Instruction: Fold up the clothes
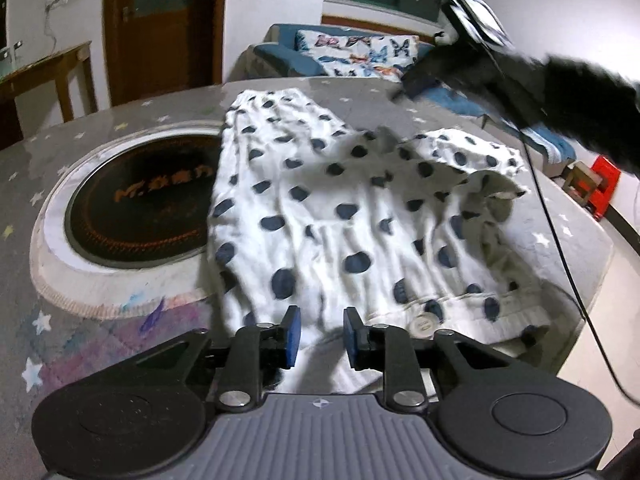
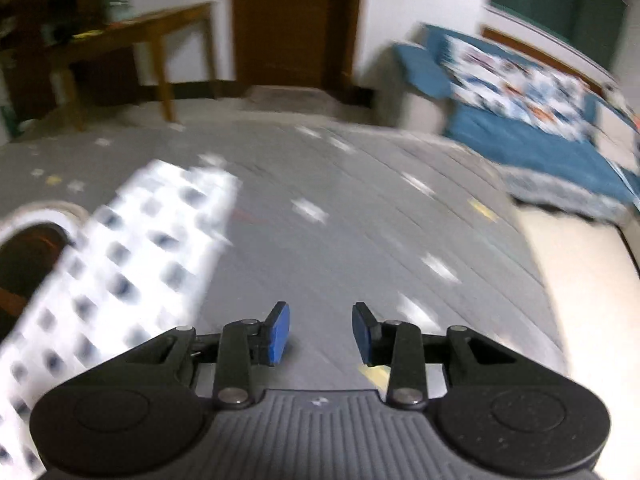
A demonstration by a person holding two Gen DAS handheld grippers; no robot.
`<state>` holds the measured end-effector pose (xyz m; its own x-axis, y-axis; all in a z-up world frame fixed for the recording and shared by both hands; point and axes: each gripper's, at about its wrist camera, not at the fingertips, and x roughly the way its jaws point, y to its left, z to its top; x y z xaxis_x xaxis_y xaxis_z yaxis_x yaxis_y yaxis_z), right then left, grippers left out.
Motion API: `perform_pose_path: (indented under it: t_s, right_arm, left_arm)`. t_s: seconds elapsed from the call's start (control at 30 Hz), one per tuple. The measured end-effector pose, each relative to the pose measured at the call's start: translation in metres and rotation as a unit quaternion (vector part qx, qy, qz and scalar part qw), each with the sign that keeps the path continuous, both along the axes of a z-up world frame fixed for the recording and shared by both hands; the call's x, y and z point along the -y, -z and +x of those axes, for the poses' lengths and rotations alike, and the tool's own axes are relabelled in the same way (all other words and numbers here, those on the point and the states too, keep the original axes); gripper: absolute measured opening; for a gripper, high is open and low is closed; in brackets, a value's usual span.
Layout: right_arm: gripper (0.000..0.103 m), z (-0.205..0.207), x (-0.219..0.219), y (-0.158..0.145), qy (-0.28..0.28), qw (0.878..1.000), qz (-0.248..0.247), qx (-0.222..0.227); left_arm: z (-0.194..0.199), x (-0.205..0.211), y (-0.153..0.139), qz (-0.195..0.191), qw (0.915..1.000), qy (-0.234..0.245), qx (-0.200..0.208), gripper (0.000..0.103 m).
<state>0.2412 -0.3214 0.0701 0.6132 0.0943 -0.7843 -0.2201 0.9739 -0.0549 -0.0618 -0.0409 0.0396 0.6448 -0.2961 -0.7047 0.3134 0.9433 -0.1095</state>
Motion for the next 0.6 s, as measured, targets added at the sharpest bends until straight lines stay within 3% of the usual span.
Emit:
perform_pose_path:
  t_s: [0.13,0.23,0.4,0.6]
  right_arm:
    - [0.037,-0.032,0.065,0.017,0.044,0.998,0.026,-0.028]
    - [0.045,-0.055,0.099,0.026,0.067,0.995,0.07,-0.024]
    - [0.05,-0.08,0.122,0.039,0.084,0.991,0.105,-0.019]
    - [0.05,-0.102,0.138,0.029,0.1,0.987,0.122,0.009]
  left_arm:
    - [0.003,0.016,-0.006,-0.004,0.9997,0.019,0.017,0.032]
    - [0.008,0.027,-0.011,-0.005,0.9993,0.027,0.026,0.034]
    - [0.016,0.041,-0.019,-0.002,0.9984,0.035,0.043,0.04]
    - [0.024,0.061,-0.022,-0.009,0.9969,0.063,0.047,0.04]
